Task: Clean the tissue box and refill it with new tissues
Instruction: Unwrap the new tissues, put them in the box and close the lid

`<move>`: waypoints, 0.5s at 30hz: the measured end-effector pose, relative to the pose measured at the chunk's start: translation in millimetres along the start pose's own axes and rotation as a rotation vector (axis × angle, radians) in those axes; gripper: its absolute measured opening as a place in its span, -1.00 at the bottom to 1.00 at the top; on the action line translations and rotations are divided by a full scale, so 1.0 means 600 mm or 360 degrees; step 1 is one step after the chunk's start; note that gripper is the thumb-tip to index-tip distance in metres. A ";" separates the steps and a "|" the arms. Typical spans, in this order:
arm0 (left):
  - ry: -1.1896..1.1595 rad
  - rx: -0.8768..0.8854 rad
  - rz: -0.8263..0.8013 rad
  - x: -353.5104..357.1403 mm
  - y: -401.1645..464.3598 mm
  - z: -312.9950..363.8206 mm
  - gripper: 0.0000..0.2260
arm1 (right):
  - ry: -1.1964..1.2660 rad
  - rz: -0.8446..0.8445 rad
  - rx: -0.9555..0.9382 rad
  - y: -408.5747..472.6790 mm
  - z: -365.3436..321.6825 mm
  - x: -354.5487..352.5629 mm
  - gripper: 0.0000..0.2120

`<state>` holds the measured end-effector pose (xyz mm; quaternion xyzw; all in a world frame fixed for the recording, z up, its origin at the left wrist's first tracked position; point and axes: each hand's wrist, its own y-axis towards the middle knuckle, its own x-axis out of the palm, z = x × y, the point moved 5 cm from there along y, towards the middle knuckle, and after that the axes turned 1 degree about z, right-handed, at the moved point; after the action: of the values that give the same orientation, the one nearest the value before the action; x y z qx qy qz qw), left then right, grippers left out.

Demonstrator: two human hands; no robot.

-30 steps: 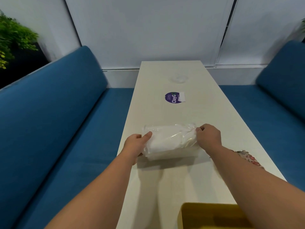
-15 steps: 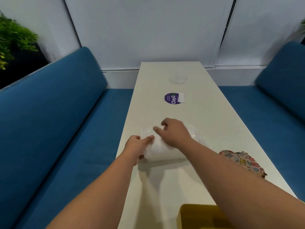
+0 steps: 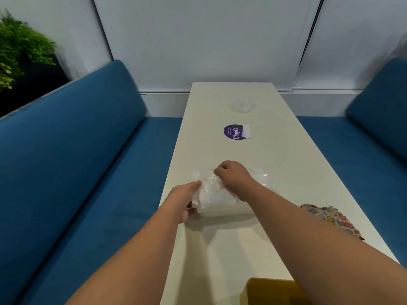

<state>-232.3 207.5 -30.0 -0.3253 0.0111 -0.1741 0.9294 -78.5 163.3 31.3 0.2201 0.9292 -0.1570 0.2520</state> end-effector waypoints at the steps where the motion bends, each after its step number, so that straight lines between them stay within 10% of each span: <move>1: -0.0004 -0.0009 0.0009 0.001 -0.001 -0.001 -0.82 | 0.0047 0.0007 0.0012 0.000 0.001 -0.001 -0.84; 7: 0.0155 0.0158 0.0106 0.004 0.005 0.010 -0.67 | 0.0031 0.0056 -0.0115 -0.003 -0.001 -0.012 -0.84; 10: 0.0163 0.0095 0.0071 0.005 0.010 0.010 -0.69 | -0.0106 0.0670 -0.0176 -0.002 0.016 -0.085 -0.74; 12: 0.0125 0.0023 0.0004 0.008 0.005 0.007 -0.77 | -0.0288 0.0978 0.0043 -0.004 0.063 -0.148 -0.65; 15: 0.0041 -0.0069 -0.0046 0.012 0.000 0.000 -0.78 | -0.0374 0.0687 0.0521 -0.009 0.138 -0.183 -0.62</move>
<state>-225.2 205.1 -29.1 -0.3432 0.0221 -0.1915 0.9193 37.3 89.5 23.4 0.4306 0.7878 -0.2719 0.3465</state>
